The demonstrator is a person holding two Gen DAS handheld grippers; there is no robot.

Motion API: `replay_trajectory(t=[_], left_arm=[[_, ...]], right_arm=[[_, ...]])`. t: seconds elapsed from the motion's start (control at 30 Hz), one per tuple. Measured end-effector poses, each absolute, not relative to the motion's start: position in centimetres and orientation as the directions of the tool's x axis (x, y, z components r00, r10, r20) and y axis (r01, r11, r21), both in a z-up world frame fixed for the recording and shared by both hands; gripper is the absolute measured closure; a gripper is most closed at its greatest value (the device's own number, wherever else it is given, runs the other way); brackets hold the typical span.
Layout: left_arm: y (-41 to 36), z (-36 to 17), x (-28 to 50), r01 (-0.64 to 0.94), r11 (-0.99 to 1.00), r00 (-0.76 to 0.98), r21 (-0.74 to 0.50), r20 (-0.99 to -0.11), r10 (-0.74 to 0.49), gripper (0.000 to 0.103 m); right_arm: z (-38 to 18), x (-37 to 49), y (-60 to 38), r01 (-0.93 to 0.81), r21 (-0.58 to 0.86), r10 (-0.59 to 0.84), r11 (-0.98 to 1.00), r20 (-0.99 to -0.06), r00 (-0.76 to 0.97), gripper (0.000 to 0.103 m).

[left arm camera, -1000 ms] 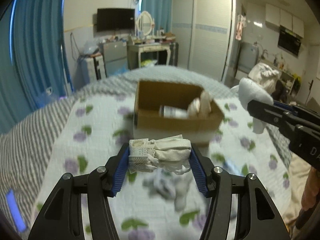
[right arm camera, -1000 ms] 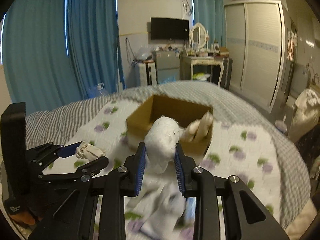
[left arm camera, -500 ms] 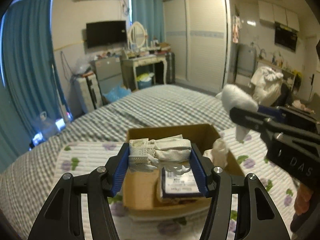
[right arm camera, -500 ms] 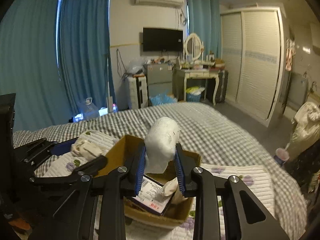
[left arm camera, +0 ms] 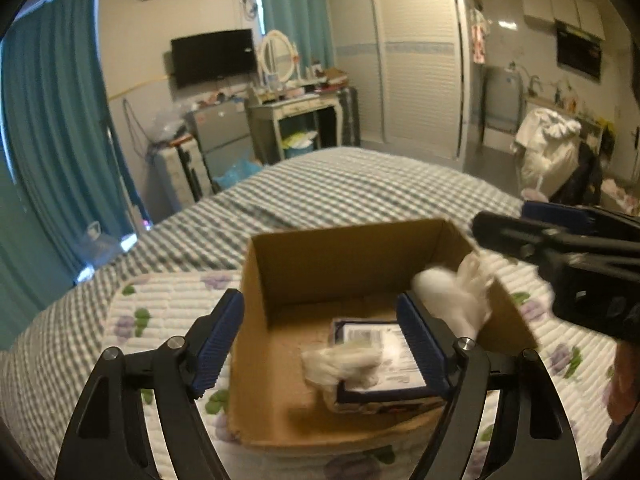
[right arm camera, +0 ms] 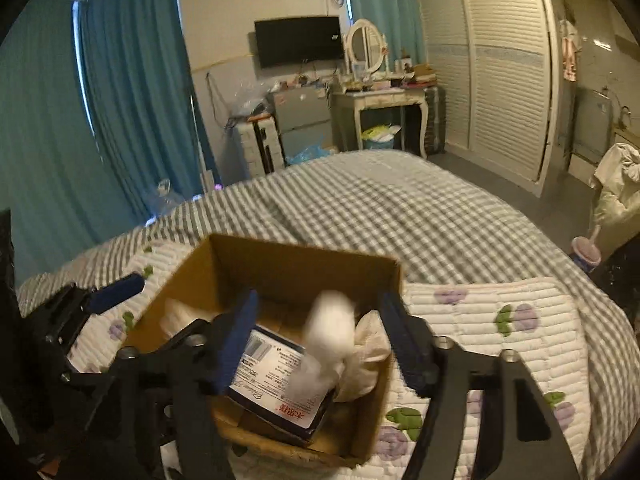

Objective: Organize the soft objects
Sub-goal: 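Drop the cloth bundle and sock into the cardboard box with both tools, then grasp the white knotted cord with the left tool while the right tool grasps the white towel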

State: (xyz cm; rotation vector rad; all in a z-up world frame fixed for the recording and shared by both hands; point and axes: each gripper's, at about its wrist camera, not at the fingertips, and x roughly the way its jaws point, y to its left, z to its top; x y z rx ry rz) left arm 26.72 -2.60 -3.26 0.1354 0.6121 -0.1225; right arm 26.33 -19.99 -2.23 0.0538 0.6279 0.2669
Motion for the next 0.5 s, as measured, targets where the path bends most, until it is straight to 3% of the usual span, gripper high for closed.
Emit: replay_trajectory(t=[0.1, 0.33, 0.43, 0.5], left_arm=[[-2.2, -0.2, 24.9, 0.128, 0.989, 0.825, 0.073, -0.561, -0.065, 0.024], [-0.9, 8.2, 17.1, 0.111, 0.991, 0.898, 0.07, -0.435, -0.07, 0.023], [0.1, 10.6, 13.3, 0.107, 0.993, 0.91, 0.055, -0.407, -0.076, 0.012], [0.6, 11.3, 11.2, 0.095, 0.994, 0.92, 0.051, -0.386, -0.068, 0.012]], right_arm=[[1.0, 24.1, -20.7, -0.215, 0.103, 0.236, 0.971, -0.542, 0.807, 0.037], [10.1, 15.2, -21.7, -0.183, 0.008, 0.166, 0.983, -0.463, 0.87, 0.018], [12.5, 11.2, -21.8, -0.174, -0.012, 0.151, 0.985, -0.443, 0.883, 0.009], [13.2, 8.9, -21.9, -0.179, -0.013, 0.155, 0.984, -0.438, 0.886, 0.006]])
